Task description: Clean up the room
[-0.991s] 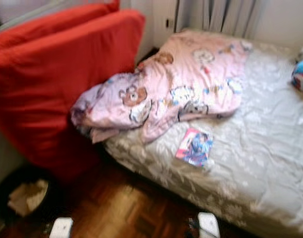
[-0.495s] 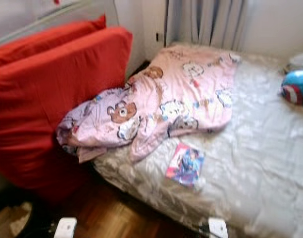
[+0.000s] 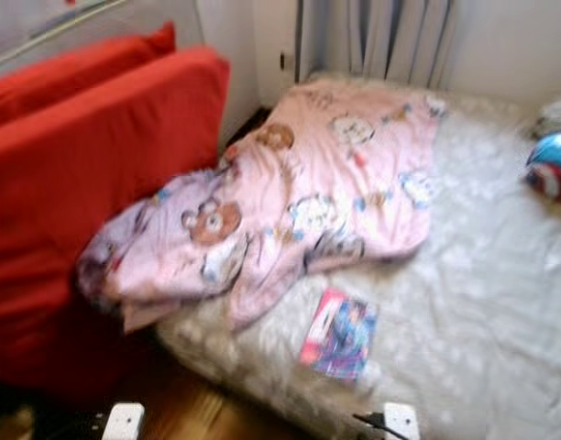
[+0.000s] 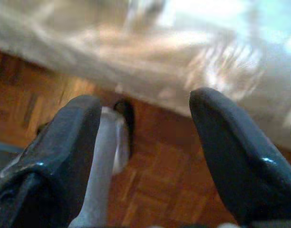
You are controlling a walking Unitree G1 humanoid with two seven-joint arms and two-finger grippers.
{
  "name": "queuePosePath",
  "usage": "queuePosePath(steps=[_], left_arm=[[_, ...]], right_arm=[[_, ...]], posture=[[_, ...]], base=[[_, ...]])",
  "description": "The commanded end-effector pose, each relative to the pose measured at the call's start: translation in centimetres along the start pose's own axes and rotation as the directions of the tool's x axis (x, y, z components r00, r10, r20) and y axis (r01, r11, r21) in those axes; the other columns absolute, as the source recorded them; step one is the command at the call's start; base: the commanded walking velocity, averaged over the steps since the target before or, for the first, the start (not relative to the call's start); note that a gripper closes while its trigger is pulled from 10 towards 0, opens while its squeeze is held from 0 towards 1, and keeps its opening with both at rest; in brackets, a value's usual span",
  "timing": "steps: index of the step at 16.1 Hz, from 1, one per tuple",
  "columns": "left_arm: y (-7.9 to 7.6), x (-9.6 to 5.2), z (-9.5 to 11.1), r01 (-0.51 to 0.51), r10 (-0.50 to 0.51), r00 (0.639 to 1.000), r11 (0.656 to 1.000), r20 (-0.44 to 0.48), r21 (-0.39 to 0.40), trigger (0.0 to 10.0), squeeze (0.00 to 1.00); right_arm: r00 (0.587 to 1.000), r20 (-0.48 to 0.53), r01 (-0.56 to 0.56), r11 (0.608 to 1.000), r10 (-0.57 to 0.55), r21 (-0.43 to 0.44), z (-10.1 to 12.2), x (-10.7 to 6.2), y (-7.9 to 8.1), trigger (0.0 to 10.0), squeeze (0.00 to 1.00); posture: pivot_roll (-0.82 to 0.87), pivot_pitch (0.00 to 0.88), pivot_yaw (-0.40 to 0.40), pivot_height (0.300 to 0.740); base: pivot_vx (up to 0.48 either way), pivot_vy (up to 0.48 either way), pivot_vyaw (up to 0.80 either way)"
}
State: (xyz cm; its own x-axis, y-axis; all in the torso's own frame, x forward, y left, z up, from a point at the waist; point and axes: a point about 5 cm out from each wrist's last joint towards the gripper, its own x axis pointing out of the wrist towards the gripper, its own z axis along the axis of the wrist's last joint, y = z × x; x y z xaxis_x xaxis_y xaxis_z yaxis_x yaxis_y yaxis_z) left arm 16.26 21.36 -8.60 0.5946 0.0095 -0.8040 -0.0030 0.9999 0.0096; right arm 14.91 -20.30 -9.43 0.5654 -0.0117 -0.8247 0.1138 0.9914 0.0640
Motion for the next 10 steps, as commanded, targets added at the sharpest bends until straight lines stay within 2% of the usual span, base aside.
queuePosePath(steps=[1, 3, 5, 6, 7, 9, 10], left_arm=[[1.1, -0.3, -0.6, -0.029, 0.029, 0.999, 1.0, -0.015, 0.003, 10.0, 0.0], [1.1, -0.2, 0.8, -0.029, 0.032, 0.997, 0.999, 0.074, -0.042, 10.0, 0.0], [0.5, 0.0, 2.4, -0.004, 0.009, 0.986, 0.999, 0.167, -0.033, 10.0, 0.0], [0.2, 0.0, 3.4, 0.009, 0.002, 0.971, 0.999, 0.239, -0.042, 10.0, 0.0], [0.0, -0.1, 3.8, 0.017, -0.003, 0.963, 0.999, 0.271, -0.048, 10.0, 0.0], [-0.3, -0.3, 5.1, 0.036, -0.008, 0.928, 0.997, 0.371, -0.067, 10.0, 0.0], [-0.4, -0.6, 5.8, 0.038, -0.014, 0.903, 0.998, 0.43, -0.048, 10.0, 0.0]], right_arm=[[1.0, -0.007, -0.017, 1.0, 0.017, 0.021, -0.4, 0.0, 0.9, 10.0, 0.0], [1.0, 0.026, -0.015, 0.999, 0.014, 0.028, -0.2, 0.0, 0.9, 10.0, 0.0], [0.998, 0.066, -0.018, 0.999, 0.016, 0.036, 0.0, 0.0, 0.9, 10.0, 0.0], [0.995, 0.098, -0.025, 0.999, 0.021, 0.042, 0.2, -0.1, 0.9, 10.0, 0.0], [0.993, 0.112, -0.028, 0.999, 0.023, 0.047, 0.3, -0.1, 0.9, 10.0, 0.0], [0.987, 0.159, -0.037, 0.997, 0.025, 0.074, 0.5, -0.2, 1.0, 10.0, 0.0], [0.984, 0.178, -0.035, 0.996, 0.02, 0.084, 0.5, -0.3, 0.9, 10.0, 0.0]], posture=[[0.0, 0.128, 0.0, 0.74], [0.0, 0.123, 0.003, 0.74], [0.0, 0.115, 0.005, 0.74], [-0.01, 0.107, 0.008, 0.74], [-0.01, 0.105, 0.009, 0.74], [-0.01, 0.1, 0.011, 0.74], [-0.01, 0.095, 0.011, 0.74]], base=[[0.0, 0.0, 0.0], [0.0, 0.0, 0.0], [0.0, 0.0, 0.0], [0.0, 0.0, 0.0], [0.0, 0.0, 0.0], [0.0, 0.0, 0.0], [0.0, 0.0, 0.0]])
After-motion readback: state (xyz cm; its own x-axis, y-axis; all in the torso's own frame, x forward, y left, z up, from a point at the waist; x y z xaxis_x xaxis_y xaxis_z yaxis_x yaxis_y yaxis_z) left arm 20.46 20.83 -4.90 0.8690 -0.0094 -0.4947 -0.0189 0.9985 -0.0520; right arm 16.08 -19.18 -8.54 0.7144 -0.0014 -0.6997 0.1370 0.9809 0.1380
